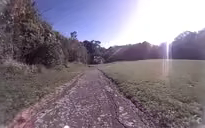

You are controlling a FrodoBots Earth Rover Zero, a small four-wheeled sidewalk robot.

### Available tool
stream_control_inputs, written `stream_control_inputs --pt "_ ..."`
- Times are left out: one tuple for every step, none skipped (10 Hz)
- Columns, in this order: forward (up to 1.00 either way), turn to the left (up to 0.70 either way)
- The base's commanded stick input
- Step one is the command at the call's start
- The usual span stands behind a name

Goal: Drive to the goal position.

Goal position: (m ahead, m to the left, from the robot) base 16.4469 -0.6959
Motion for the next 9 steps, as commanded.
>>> stream_control_inputs --pt "0.02 0.0" --pt "0.04 0.0" --pt "0.01 0.0" --pt "0.04 0.0" --pt "0.01 0.0" --pt "0.03 0.0" --pt "0.05 0.0" --pt "0.05 0.0" --pt "0.05 0.0"
